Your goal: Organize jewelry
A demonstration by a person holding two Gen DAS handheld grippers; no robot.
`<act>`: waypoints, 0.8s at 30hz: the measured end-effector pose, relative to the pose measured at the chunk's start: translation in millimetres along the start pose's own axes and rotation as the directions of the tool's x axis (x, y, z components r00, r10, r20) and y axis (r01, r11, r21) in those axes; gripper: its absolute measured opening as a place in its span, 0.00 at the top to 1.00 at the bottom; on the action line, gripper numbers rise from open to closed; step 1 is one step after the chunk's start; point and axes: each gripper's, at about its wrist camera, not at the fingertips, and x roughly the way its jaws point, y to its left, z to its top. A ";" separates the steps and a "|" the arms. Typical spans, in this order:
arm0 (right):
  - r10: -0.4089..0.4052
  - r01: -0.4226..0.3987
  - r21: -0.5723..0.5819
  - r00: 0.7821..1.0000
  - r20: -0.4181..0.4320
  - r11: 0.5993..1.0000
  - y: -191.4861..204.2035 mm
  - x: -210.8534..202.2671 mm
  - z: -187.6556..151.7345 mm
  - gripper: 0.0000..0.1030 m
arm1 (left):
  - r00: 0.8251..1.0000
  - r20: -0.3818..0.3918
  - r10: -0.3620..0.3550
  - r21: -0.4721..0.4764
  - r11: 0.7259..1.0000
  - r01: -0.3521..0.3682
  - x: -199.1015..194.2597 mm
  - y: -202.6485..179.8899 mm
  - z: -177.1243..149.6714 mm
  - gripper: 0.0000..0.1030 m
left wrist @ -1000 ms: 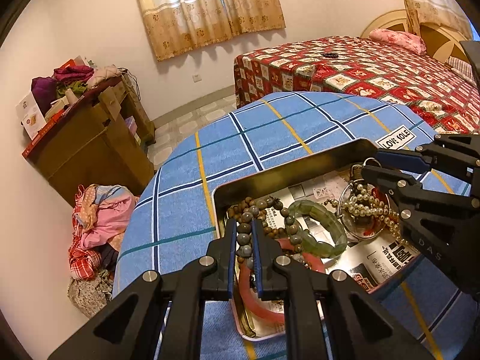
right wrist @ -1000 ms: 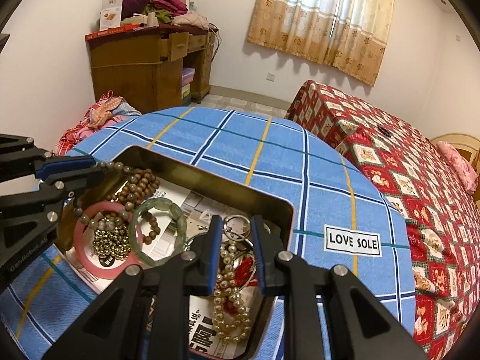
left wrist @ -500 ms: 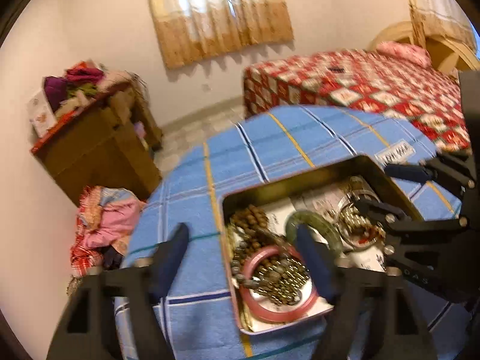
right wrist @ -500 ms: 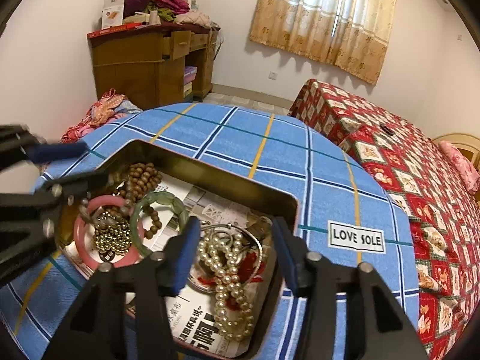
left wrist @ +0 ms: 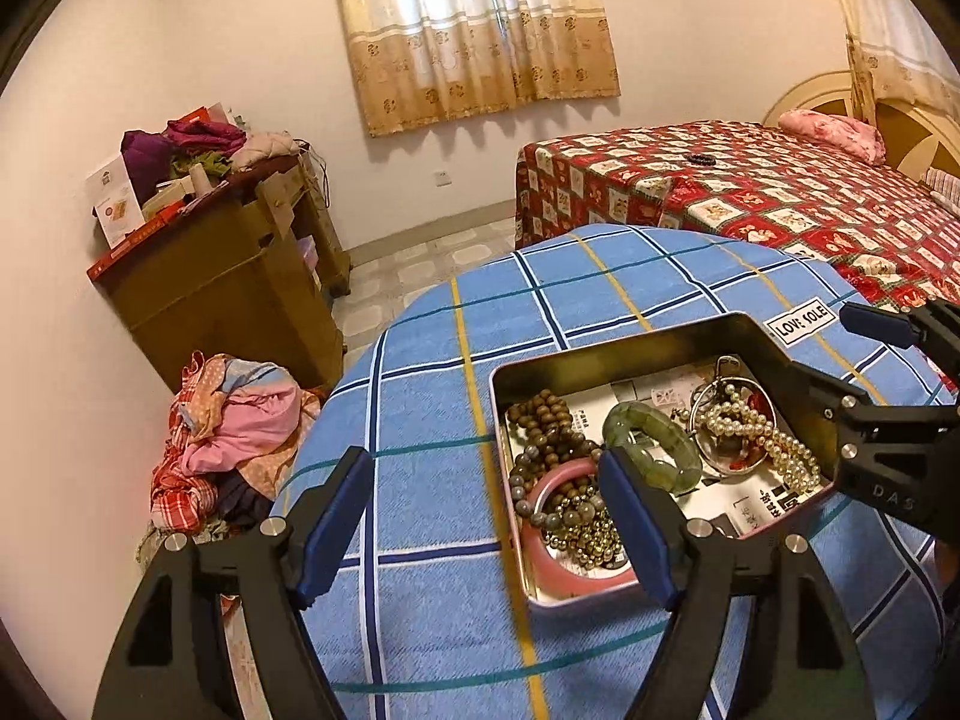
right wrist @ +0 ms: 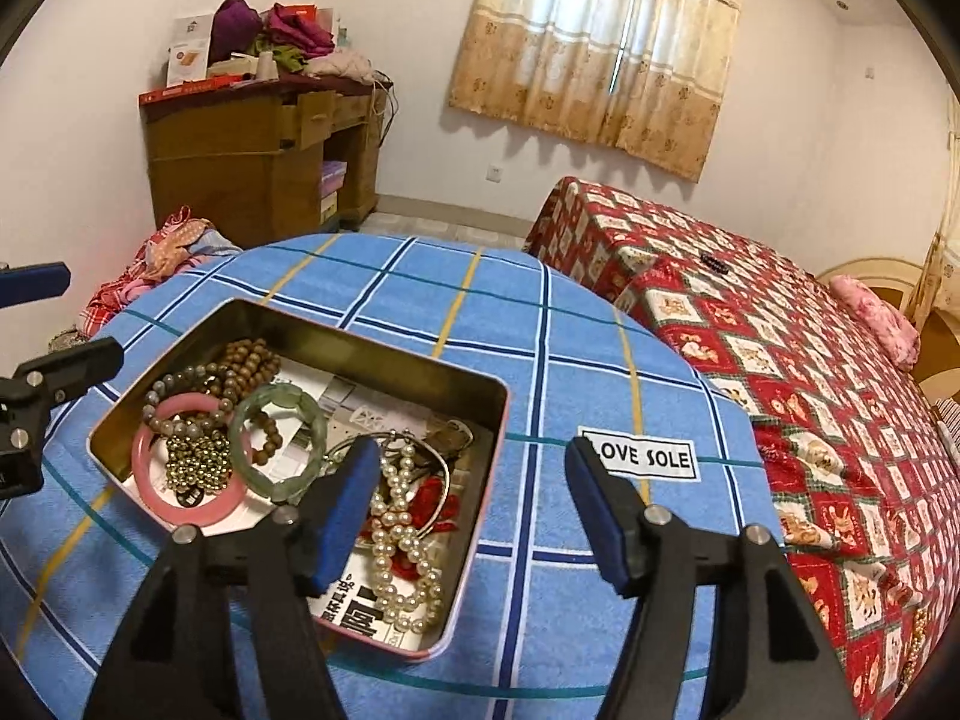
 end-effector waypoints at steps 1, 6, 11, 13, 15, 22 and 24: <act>0.002 -0.002 0.002 1.000 0.000 1.000 -0.7 0.0 0.4 0.36 | 1.000 0.001 -0.001 -0.002 1.000 0.001 -1.5 0.5 -1.0 0.25; 0.005 -0.005 0.003 1.000 0.014 1.000 -0.1 -6.0 0.5 0.33 | 1.000 0.005 0.001 -0.012 1.000 -0.001 -6.5 3.2 -2.4 0.25; 0.007 -0.007 0.002 1.000 0.016 1.000 0.4 -8.6 0.6 0.33 | 1.000 0.006 0.003 -0.016 1.000 -0.003 -8.8 4.6 -2.9 0.25; 0.006 -0.006 0.003 1.000 0.017 1.000 1.0 -9.2 0.6 0.33 | 1.000 0.008 0.003 -0.015 1.000 -0.003 -10.6 5.9 -3.3 0.25; 0.010 -0.010 0.003 1.000 0.016 1.000 1.4 -9.1 0.6 0.33 | 1.000 0.009 0.004 -0.017 1.000 -0.004 -12.0 6.4 -3.2 0.25; 0.014 -0.014 0.005 1.000 0.017 1.000 1.4 -11.6 0.8 0.32 | 1.000 0.008 0.001 -0.015 1.000 0.000 -13.4 6.0 -3.8 0.25; 0.016 -0.016 0.003 1.000 0.016 1.000 1.6 -11.6 0.9 0.32 | 1.000 0.006 0.000 -0.018 1.000 0.000 -13.0 5.0 -4.3 0.25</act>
